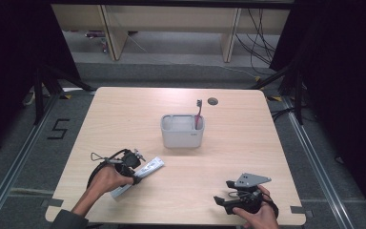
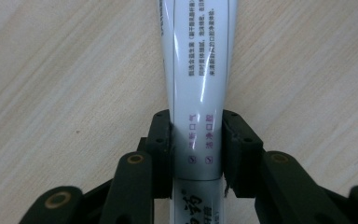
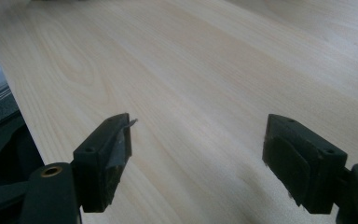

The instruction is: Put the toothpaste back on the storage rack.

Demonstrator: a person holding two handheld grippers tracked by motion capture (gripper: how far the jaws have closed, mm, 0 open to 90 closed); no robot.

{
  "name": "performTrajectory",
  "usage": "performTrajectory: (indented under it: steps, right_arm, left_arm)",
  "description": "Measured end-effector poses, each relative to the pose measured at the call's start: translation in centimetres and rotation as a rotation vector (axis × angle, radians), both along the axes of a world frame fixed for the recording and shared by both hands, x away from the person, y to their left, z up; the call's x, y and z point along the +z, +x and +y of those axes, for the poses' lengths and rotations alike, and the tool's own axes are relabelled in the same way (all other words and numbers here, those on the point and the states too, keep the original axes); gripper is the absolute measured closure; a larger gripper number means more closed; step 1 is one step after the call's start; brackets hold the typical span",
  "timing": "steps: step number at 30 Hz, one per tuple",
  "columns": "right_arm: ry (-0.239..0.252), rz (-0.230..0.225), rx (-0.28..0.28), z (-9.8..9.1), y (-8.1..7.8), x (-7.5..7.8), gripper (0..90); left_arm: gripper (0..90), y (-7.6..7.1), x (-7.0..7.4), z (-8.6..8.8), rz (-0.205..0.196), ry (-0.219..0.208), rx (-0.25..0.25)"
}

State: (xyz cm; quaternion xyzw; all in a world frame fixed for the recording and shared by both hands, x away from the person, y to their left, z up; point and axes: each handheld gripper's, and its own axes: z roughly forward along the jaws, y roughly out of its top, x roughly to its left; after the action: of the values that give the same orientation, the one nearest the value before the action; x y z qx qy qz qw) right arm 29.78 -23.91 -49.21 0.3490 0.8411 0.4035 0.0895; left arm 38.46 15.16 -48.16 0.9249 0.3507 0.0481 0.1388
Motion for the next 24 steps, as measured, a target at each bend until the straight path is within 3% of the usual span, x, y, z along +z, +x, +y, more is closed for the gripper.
performTrajectory:
  steps: [4, 7, 12, 14, 24]
  right_arm:
    - [0.000, -0.002, 0.000, 0.0, 0.0, 0.0, 24.6]
    - [-0.002, 0.000, -0.001, 0.1, 0.0, 0.0, 24.7]
    - [0.005, 0.000, -0.001, 0.0, 0.1, 0.0, 24.7]
    - [0.001, -0.003, -0.006, -0.1, 0.1, 0.0, 24.8]
    - [0.008, 0.013, -0.018, -0.1, 0.0, 0.0, 24.9]
  left_arm:
    - [68.5, 0.0, 0.1, -0.1, 0.002, 0.005, -0.008]
    - [70.1, -0.2, 0.2, -0.4, -0.022, 0.027, -0.035]
    - [71.6, -0.3, 0.3, -0.4, -0.051, 0.023, -0.052]
    - [71.8, -0.4, 0.5, -0.3, -0.055, 0.004, -0.035]
    - [72.1, -0.5, 1.2, 0.1, -0.073, -0.056, -0.043]
